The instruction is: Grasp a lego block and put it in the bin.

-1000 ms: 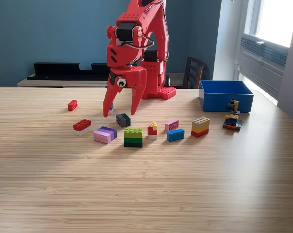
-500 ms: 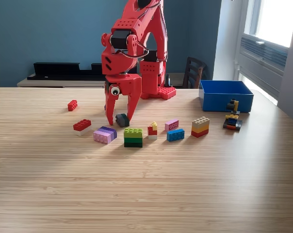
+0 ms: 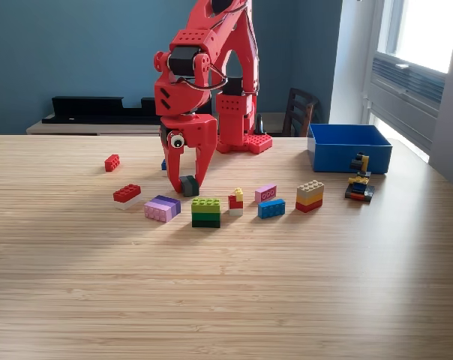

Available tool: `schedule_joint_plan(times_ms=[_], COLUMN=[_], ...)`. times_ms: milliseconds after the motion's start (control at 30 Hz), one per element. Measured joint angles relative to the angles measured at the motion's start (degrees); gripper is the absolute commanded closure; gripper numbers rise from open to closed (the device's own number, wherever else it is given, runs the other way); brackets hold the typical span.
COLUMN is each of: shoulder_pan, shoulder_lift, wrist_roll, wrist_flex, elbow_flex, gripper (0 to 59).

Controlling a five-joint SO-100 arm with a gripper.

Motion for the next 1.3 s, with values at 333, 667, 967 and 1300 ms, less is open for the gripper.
schedule_joint_plan(times_ms=[333,667,967,1300], shoulder_pan=[-7.73,-36.56,-66.88,-86.22], shoulder_lift=[9.49,16.52,16.79,16.79], wrist_roll=[-10.90,-15.21,-18.02,-22.85], wrist_flex=[20.92,30.15,30.32,30.32], elbow_flex=[-14.50,-20.04,-18.90,-19.95], gripper=[58.5,58.5,58.5,58.5])
